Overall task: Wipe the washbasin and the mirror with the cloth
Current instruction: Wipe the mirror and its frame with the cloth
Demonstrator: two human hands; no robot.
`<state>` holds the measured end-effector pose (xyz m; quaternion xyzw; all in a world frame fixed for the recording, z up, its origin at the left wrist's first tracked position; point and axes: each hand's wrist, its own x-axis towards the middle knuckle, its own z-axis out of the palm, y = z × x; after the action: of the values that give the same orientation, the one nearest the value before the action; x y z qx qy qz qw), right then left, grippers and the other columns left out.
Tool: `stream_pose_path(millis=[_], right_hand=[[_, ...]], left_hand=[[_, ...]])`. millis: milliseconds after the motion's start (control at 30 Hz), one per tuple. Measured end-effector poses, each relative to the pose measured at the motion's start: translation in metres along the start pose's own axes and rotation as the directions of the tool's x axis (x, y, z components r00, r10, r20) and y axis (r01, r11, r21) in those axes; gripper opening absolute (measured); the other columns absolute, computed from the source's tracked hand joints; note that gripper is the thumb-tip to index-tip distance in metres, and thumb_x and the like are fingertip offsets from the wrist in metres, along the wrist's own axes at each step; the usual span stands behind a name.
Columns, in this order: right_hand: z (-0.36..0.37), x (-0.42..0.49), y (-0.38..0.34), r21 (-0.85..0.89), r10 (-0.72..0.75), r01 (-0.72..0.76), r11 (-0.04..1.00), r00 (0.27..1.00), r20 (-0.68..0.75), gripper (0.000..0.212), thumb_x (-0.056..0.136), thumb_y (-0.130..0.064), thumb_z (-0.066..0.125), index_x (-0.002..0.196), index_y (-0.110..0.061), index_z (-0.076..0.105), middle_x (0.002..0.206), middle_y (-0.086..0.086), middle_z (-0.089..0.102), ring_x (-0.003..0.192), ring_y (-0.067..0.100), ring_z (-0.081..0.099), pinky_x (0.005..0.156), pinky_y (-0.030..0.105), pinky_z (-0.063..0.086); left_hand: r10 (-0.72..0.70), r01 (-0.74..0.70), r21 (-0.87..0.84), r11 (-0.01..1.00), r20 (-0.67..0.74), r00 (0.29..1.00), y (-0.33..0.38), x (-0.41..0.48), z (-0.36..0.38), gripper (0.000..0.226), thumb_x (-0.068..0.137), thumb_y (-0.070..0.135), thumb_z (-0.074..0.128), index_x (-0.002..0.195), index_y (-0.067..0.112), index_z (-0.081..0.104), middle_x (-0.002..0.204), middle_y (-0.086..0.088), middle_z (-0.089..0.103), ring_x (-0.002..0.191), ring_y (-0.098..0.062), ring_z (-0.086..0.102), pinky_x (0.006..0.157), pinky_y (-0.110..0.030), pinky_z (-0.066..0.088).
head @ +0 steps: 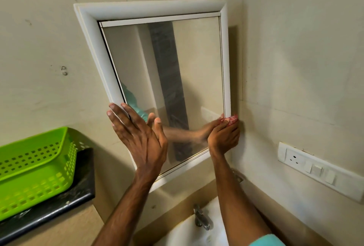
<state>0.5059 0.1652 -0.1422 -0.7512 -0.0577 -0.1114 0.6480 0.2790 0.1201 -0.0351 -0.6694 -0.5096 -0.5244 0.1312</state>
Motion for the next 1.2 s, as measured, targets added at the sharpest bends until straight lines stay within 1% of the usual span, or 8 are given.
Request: stream_pose_path(millis=[233,433,633,833,933,1067,1100,1200], right_hand=[[-0.008,-0.050,0.032,0.008,-0.007,0.007,1.000,0.997,0.077,0.067,0.103,-0.024,0.056,0.161,-0.005,0.029,0.159,0.022,0.038,0.144,0.041,0.042,0.114,0.049,0.044],[-0.011,0.004,0.002,-0.017,0.265,-0.265,0.964,0.952,0.155,0.056,0.107,-0.030,0.046,0.157,-0.009,0.034,0.150,0.023,0.046,0.136,0.043,0.047,0.105,0.053,0.048],[-0.023,-0.019,0.031,-0.119,0.035,-0.010,0.993,0.977,0.210,0.065,0.104,-0.026,0.058,0.161,-0.010,0.030,0.150,0.022,0.050,0.131,0.041,0.055,0.101,0.050,0.054],[-0.042,-0.012,0.031,-0.203,0.000,0.078,0.976,0.934,0.358,0.067,0.102,-0.033,0.063,0.158,-0.013,0.033,0.141,0.018,0.058,0.121,0.036,0.065,0.096,0.046,0.057],[-0.044,-0.005,0.029,-0.229,-0.001,0.099,0.968,0.920,0.392,0.065,0.105,-0.033,0.057,0.159,-0.010,0.030,0.141,0.019,0.058,0.120,0.035,0.065,0.095,0.043,0.057],[-0.038,0.002,0.022,-0.184,0.098,-0.036,0.982,0.937,0.336,0.061,0.109,-0.028,0.044,0.162,-0.005,0.023,0.144,0.027,0.053,0.122,0.044,0.062,0.098,0.050,0.055],[-0.037,0.001,0.022,-0.165,0.104,-0.052,0.985,0.940,0.325,0.061,0.109,-0.027,0.044,0.162,-0.005,0.023,0.143,0.028,0.053,0.121,0.045,0.062,0.099,0.052,0.056],[-0.040,-0.011,0.026,-0.090,0.136,-0.114,0.989,0.945,0.297,0.059,0.109,-0.027,0.047,0.161,-0.010,0.027,0.142,0.026,0.056,0.120,0.044,0.063,0.098,0.052,0.055]], left_hand=[[-0.025,0.025,0.028,0.999,-0.001,1.000,0.001,0.001,0.001,0.087,0.101,0.055,0.036,0.160,0.003,-0.001,0.167,-0.022,-0.008,0.156,-0.038,-0.009,0.127,-0.053,0.001],[-0.015,0.015,0.004,1.000,0.011,1.000,0.000,0.000,0.000,0.087,0.101,0.054,0.036,0.160,0.003,-0.002,0.167,-0.022,-0.010,0.156,-0.038,-0.010,0.127,-0.054,0.003],[-0.032,0.031,0.018,0.999,0.025,0.999,0.002,0.001,0.000,0.090,0.100,0.057,0.038,0.160,0.004,-0.003,0.167,-0.022,-0.010,0.156,-0.039,-0.011,0.126,-0.056,0.002],[-0.040,0.039,0.022,0.999,0.056,0.998,0.010,-0.001,0.002,0.096,0.096,0.055,0.047,0.160,0.005,-0.004,0.165,-0.027,-0.011,0.153,-0.046,-0.013,0.122,-0.059,-0.007],[0.085,-0.085,-0.003,0.996,0.102,0.991,0.021,-0.009,0.005,0.096,0.094,0.044,0.053,0.160,0.005,-0.004,0.164,-0.029,-0.012,0.152,-0.040,-0.020,0.122,-0.059,-0.007],[0.292,-0.293,-0.021,0.956,0.177,0.940,0.047,-0.016,0.012,0.097,0.090,0.035,0.056,0.160,0.007,-0.004,0.166,-0.024,-0.012,0.156,-0.037,-0.012,0.126,-0.058,0.001],[0.322,-0.322,-0.030,0.946,0.203,0.925,0.052,-0.016,0.009,0.093,0.093,0.042,0.051,0.161,0.007,-0.002,0.166,-0.023,-0.013,0.156,-0.037,-0.010,0.126,-0.058,0.001],[0.351,-0.331,-0.117,0.936,0.283,0.893,0.064,-0.014,-0.006,0.094,0.091,0.067,-0.007,0.159,0.003,0.003,0.164,-0.021,-0.016,0.156,-0.038,-0.009,0.127,-0.053,-0.008]])
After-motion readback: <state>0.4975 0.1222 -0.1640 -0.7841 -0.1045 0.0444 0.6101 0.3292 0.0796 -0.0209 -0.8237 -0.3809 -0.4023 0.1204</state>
